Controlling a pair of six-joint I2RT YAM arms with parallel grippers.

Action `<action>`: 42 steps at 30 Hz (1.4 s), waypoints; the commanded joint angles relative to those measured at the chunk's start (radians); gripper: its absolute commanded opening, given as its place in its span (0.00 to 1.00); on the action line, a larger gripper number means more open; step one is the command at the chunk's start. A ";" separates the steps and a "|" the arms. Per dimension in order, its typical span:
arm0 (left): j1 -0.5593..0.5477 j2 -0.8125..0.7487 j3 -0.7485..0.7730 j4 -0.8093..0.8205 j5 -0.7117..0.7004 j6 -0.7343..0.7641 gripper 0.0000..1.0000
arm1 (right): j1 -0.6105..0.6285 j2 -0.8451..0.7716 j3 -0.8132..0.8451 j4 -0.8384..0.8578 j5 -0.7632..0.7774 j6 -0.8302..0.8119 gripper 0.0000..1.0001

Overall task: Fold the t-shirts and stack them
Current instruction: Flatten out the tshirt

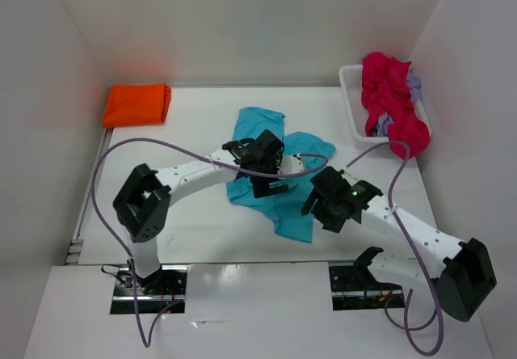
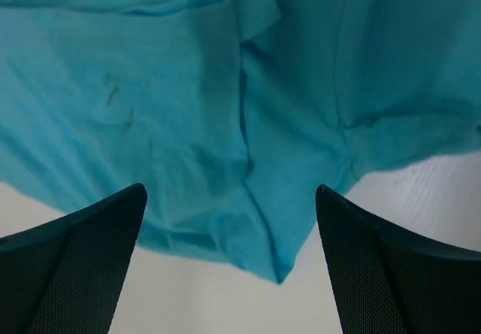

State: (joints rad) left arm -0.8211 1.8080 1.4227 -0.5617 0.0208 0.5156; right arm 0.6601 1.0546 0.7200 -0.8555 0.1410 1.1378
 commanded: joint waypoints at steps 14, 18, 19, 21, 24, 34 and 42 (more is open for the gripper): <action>-0.013 0.269 0.188 0.157 -0.001 -0.069 0.94 | -0.014 -0.311 -0.076 -0.082 0.049 0.284 0.75; -0.013 0.309 0.220 0.146 -0.012 -0.069 0.91 | -0.014 -0.334 -0.085 -0.082 0.040 0.284 0.74; -0.013 0.321 0.220 0.146 -0.012 -0.069 0.90 | -0.014 -0.334 -0.085 -0.082 0.040 0.284 0.74; -0.013 0.321 0.245 0.146 -0.012 -0.097 0.86 | -0.014 -0.334 -0.094 -0.073 0.040 0.275 0.73; -0.013 0.341 0.255 0.146 -0.034 -0.097 0.69 | -0.005 -0.298 -0.103 -0.060 0.019 0.266 0.73; -0.013 0.312 0.220 0.164 -0.081 -0.088 0.31 | 0.019 -0.098 -0.139 0.024 -0.020 0.204 0.77; -0.013 0.312 0.202 0.164 -0.090 -0.088 0.00 | 0.049 0.142 -0.166 0.147 -0.063 0.111 0.78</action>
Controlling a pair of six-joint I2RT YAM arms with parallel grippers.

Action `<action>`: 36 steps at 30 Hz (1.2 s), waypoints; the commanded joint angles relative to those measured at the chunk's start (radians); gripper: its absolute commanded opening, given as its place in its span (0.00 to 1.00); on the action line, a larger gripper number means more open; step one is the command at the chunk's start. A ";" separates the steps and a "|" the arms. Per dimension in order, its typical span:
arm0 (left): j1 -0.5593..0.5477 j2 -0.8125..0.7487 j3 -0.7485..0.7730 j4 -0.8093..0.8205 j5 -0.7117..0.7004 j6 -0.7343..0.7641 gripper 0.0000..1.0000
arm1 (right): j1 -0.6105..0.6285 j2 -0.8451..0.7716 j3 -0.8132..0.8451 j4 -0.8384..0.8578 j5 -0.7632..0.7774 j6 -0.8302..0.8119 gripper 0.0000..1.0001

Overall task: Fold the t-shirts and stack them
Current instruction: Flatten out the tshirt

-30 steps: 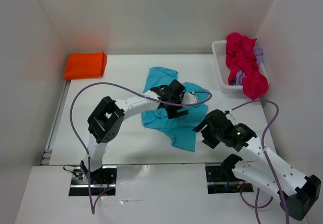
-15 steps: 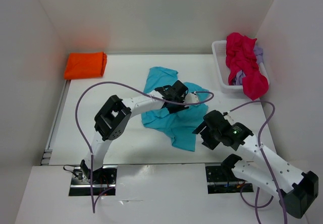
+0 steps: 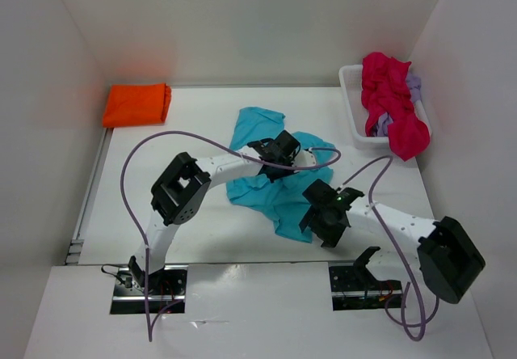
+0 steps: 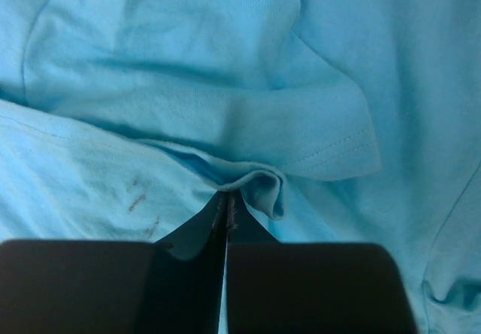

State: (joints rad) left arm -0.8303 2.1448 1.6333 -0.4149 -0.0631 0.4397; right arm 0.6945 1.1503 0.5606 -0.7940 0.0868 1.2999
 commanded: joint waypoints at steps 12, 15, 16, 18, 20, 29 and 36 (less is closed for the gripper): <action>0.183 -0.290 -0.095 -0.059 0.178 -0.071 0.00 | 0.065 0.223 0.064 0.159 -0.055 -0.139 0.00; 0.221 -0.367 -0.171 -0.082 0.201 -0.058 0.00 | 0.065 0.241 0.113 0.121 -0.019 -0.159 0.00; 0.221 -0.382 -0.193 -0.096 0.201 -0.058 0.00 | 0.065 0.241 0.122 0.121 -0.009 -0.169 0.00; 0.221 -0.422 -0.248 -0.125 0.201 -0.044 0.00 | 0.065 0.252 0.143 0.099 -0.009 -0.182 0.00; 0.270 -0.454 -0.289 -0.147 0.192 -0.044 0.00 | 0.065 0.261 0.153 0.087 0.004 -0.191 0.00; 0.773 -0.531 -0.452 -0.216 0.439 -0.075 0.00 | 0.065 0.279 0.154 0.099 0.004 -0.218 0.00; 0.939 -0.453 -0.540 -0.225 0.517 -0.075 0.48 | 0.065 0.322 0.196 0.108 -0.005 -0.267 0.00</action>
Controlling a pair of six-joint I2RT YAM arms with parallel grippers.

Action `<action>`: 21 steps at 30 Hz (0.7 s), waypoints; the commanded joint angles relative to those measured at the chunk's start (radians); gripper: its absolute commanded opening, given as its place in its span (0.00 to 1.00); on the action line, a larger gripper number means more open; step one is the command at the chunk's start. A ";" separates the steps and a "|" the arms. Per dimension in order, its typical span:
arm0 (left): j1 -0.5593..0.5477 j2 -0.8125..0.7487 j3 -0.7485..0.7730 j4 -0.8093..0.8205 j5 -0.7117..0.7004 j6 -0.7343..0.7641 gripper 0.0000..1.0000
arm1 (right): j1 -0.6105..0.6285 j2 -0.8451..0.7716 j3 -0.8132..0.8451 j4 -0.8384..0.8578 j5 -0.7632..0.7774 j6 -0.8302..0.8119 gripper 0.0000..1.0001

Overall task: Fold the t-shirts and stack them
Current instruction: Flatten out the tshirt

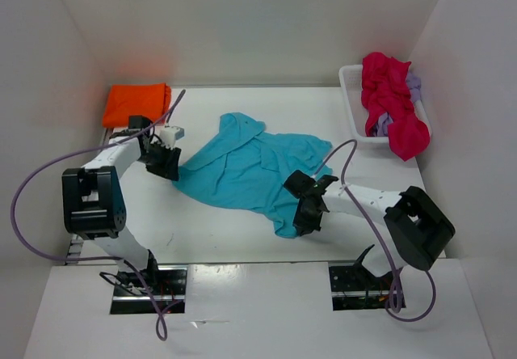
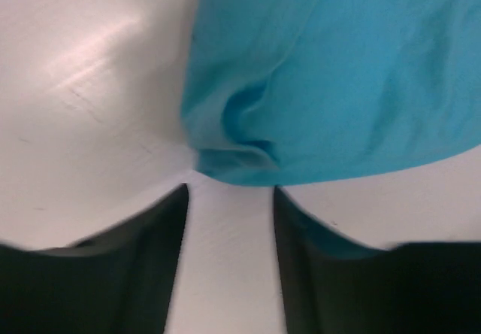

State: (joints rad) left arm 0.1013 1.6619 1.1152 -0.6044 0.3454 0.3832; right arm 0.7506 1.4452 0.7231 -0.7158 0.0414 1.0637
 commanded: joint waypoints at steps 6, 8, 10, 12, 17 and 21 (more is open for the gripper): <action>0.123 0.041 -0.031 -0.028 0.118 -0.032 0.85 | 0.009 0.027 0.042 0.030 0.049 -0.041 0.00; 0.132 0.041 -0.022 -0.028 0.127 -0.011 0.87 | 0.009 0.027 0.042 0.030 0.040 -0.041 0.00; 0.114 0.041 -0.012 -0.017 0.136 0.002 0.96 | 0.009 0.037 0.042 0.030 0.040 -0.050 0.00; 0.060 0.006 -0.021 0.006 0.107 0.002 0.99 | 0.009 0.046 0.051 0.030 0.040 -0.050 0.00; -0.029 -0.039 -0.060 0.071 0.034 0.020 0.99 | 0.009 0.055 0.061 0.030 0.040 -0.059 0.00; -0.098 -0.039 -0.080 0.110 -0.051 0.020 0.96 | 0.009 0.064 0.061 0.039 0.040 -0.059 0.00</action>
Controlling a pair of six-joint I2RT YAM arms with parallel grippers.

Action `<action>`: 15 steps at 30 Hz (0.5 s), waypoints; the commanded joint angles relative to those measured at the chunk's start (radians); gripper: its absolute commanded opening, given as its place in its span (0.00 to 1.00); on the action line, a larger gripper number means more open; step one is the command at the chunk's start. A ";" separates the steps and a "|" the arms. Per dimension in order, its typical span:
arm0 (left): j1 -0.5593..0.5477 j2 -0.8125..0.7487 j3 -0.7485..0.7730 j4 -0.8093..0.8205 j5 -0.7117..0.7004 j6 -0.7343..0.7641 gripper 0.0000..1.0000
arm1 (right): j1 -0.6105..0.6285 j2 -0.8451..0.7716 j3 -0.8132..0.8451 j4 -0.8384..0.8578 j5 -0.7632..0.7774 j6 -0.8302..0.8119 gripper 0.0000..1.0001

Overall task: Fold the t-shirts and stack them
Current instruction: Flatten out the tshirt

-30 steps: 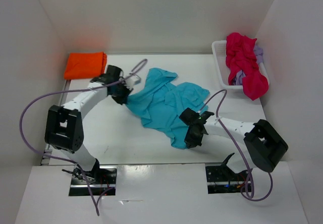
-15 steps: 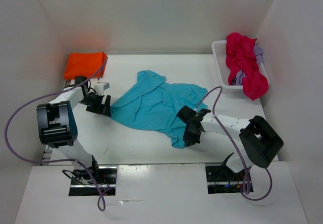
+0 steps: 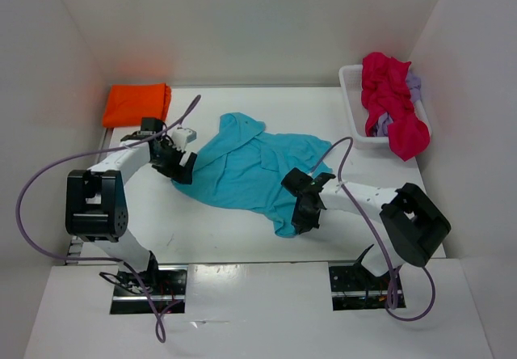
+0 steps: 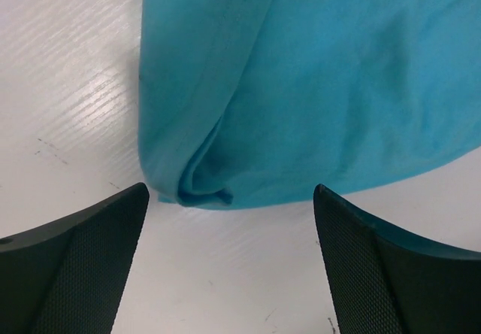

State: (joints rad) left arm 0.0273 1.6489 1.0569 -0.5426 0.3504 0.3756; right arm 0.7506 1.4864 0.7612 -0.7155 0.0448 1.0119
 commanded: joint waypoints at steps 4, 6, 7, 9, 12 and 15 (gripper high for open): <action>-0.053 -0.003 -0.021 0.092 -0.174 0.019 0.92 | 0.009 0.032 0.023 0.039 0.036 -0.007 0.00; -0.064 0.018 -0.011 0.104 -0.211 -0.003 0.84 | 0.009 0.032 0.023 0.039 0.036 -0.007 0.00; -0.064 0.031 -0.011 0.104 -0.234 -0.003 0.78 | 0.009 0.032 0.023 0.039 0.036 -0.007 0.00; -0.064 0.031 -0.002 0.104 -0.246 -0.012 0.56 | 0.009 0.032 0.023 0.039 0.036 -0.007 0.00; -0.064 0.042 -0.001 0.092 -0.246 -0.012 0.50 | 0.009 0.032 0.023 0.039 0.036 -0.007 0.00; -0.064 0.042 -0.011 0.073 -0.223 -0.012 0.50 | 0.009 0.032 0.023 0.039 0.036 -0.007 0.00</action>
State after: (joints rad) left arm -0.0338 1.6855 1.0405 -0.4644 0.1268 0.3817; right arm 0.7506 1.4948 0.7677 -0.7170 0.0433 1.0042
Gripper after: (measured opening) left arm 0.499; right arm 0.008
